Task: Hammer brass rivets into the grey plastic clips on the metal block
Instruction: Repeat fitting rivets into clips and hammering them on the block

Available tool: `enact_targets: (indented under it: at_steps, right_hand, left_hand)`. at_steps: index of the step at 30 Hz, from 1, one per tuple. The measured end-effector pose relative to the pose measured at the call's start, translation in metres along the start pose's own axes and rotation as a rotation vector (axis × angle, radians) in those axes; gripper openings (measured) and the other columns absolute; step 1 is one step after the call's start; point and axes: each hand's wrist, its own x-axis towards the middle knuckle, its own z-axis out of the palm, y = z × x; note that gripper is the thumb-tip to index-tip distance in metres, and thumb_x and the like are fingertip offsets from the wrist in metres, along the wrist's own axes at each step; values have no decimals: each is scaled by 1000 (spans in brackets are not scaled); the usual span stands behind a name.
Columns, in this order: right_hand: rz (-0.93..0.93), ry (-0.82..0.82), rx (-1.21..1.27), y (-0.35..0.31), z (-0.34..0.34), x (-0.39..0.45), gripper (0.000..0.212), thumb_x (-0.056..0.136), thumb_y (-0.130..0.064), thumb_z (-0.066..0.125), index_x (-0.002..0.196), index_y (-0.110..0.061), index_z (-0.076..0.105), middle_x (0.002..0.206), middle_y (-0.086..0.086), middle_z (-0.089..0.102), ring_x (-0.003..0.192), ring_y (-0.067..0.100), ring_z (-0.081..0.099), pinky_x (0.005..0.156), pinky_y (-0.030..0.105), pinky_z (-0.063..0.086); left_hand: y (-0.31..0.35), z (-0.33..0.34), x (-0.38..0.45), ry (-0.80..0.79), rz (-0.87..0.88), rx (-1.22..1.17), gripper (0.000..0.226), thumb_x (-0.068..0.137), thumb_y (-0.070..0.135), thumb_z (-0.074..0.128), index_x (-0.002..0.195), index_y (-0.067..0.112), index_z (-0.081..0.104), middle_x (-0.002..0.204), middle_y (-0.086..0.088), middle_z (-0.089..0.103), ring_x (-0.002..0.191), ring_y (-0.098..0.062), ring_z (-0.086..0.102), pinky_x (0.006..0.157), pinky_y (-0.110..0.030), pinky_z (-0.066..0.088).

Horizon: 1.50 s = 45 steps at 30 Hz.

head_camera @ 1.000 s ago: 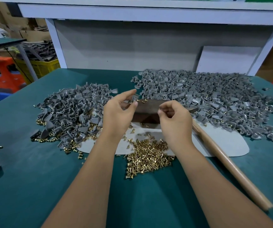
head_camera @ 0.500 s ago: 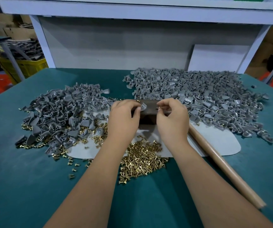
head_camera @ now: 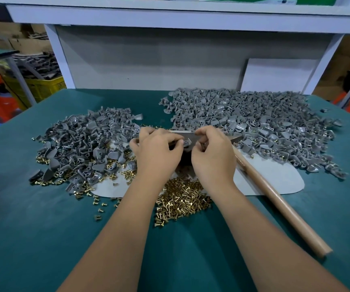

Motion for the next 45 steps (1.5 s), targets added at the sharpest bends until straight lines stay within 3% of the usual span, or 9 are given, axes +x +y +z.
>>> enact_targets:
  at_steps: [4, 8, 12, 16, 21, 24, 29, 34, 45]
  right_hand:
    - [-63, 106, -153, 0, 1, 0, 34, 82, -10, 59, 107, -33, 59, 91, -14, 60, 96, 14, 50, 87, 40, 30]
    - [-93, 84, 35, 0, 0, 4, 36, 81, -8, 64, 107, -34, 60, 81, -16, 58, 90, 10, 49, 83, 29, 24]
    - [-135, 66, 230, -5, 0, 4, 41, 79, -5, 66, 108, -33, 61, 82, -18, 58, 90, 15, 55, 88, 40, 45]
    - [-155, 17, 310, -6, -1, 3, 44, 80, -2, 66, 109, -34, 63, 84, -19, 60, 89, 14, 57, 85, 43, 50]
    - [-67, -69, 488, -6, -3, 3, 36, 82, 1, 67, 109, -24, 67, 92, -8, 66, 83, 0, 60, 77, 14, 50]
    - [-71, -59, 488, -4, -3, 5, 18, 82, -3, 69, 92, -18, 73, 90, -5, 67, 84, -2, 59, 72, 5, 43]
    - [-24, -93, 448, 4, -2, 9, 18, 82, -10, 68, 81, -28, 69, 85, -13, 66, 85, 1, 59, 77, 19, 47]
    - [-8, -115, 264, 8, 0, 12, 10, 84, -18, 66, 80, -26, 70, 88, -12, 63, 98, 18, 54, 90, 45, 44]
    - [-138, -124, 59, 8, 3, 17, 9, 81, -17, 65, 78, -23, 71, 86, -8, 64, 93, 16, 51, 88, 42, 41]
  left_hand:
    - [-2, -4, 0, 13, 24, -10, 19, 93, 39, 61, 106, 39, 74, 111, 19, 66, 122, -16, 32, 103, -47, 21]
    - [2, -7, 0, 18, 48, -190, 16, 92, 32, 64, 104, 35, 74, 109, 19, 65, 122, -13, 32, 107, -52, 25]
    - [7, -11, 1, -28, 59, -328, 13, 91, 30, 67, 82, 38, 70, 103, 21, 59, 126, -15, 32, 108, -54, 31]
    - [7, -11, 0, -47, 33, -385, 21, 92, 24, 66, 77, 38, 65, 104, 20, 58, 126, -13, 29, 110, -51, 27]
    - [9, -14, -1, -15, -25, -378, 19, 94, 23, 61, 80, 34, 67, 102, 24, 58, 128, -12, 27, 110, -39, 19]
    - [9, -14, 0, -27, -35, -417, 15, 94, 22, 60, 84, 28, 71, 102, 24, 58, 125, -10, 27, 113, -46, 21]
    - [7, -13, -1, -22, -7, -409, 19, 94, 25, 60, 80, 37, 66, 99, 24, 58, 122, -8, 26, 113, -44, 21]
    - [-4, -9, -3, -70, -17, -235, 15, 92, 27, 62, 102, 34, 70, 107, 20, 56, 127, -15, 26, 111, -45, 20]
    - [-8, -1, 2, -63, 3, -234, 13, 87, 34, 70, 81, 45, 64, 110, 15, 63, 126, -18, 27, 110, -47, 24]
